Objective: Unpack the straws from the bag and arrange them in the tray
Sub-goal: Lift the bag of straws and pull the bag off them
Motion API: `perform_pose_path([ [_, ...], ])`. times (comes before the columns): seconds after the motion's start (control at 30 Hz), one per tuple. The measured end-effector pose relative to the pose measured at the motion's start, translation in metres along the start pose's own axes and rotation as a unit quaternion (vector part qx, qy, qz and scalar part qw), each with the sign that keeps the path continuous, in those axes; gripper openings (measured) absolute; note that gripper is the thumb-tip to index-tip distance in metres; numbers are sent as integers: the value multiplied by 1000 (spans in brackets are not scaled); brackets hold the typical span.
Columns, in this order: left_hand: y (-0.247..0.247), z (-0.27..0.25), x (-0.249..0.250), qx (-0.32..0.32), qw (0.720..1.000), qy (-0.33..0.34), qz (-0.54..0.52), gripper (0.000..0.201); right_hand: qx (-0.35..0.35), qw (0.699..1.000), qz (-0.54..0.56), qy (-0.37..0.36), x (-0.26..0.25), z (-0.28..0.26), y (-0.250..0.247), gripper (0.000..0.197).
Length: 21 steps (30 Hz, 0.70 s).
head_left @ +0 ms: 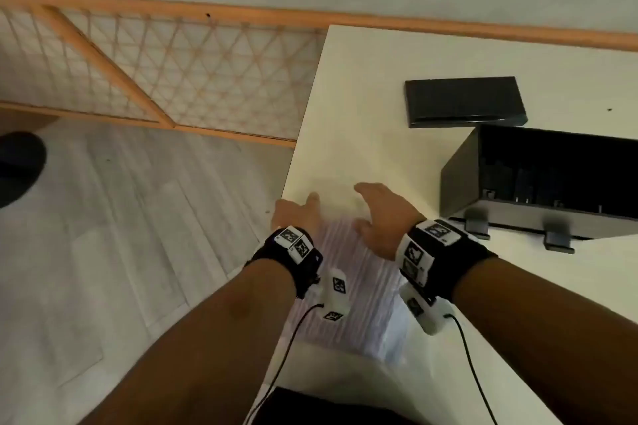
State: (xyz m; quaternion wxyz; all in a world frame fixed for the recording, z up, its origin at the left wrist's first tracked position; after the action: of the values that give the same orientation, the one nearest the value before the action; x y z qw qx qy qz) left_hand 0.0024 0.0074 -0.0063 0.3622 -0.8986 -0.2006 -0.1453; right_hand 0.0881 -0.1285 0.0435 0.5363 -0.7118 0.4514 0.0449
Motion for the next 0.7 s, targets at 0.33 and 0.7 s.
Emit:
perform_pose_path([
  [0.33,16,10,9,-102,984,145,-24,44,-28,994,77,69,-7,61,15,40],
  [0.7,37,-10,3,-160,962,179,127,53,-30,988,125,89,19,30,8,18],
])
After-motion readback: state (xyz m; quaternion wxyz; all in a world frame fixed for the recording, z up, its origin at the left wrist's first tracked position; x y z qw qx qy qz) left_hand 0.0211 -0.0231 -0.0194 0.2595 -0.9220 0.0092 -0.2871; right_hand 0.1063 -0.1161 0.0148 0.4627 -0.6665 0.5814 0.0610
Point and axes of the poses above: each hand's wrist, its own z-axis towards the middle knuckle, its own y-axis out of the palm, x = y × z, the point moved 1 cm from there along z, towards the middle knuckle, and after that the axes turned 8 degrees about -y, right-handed, at the moved point
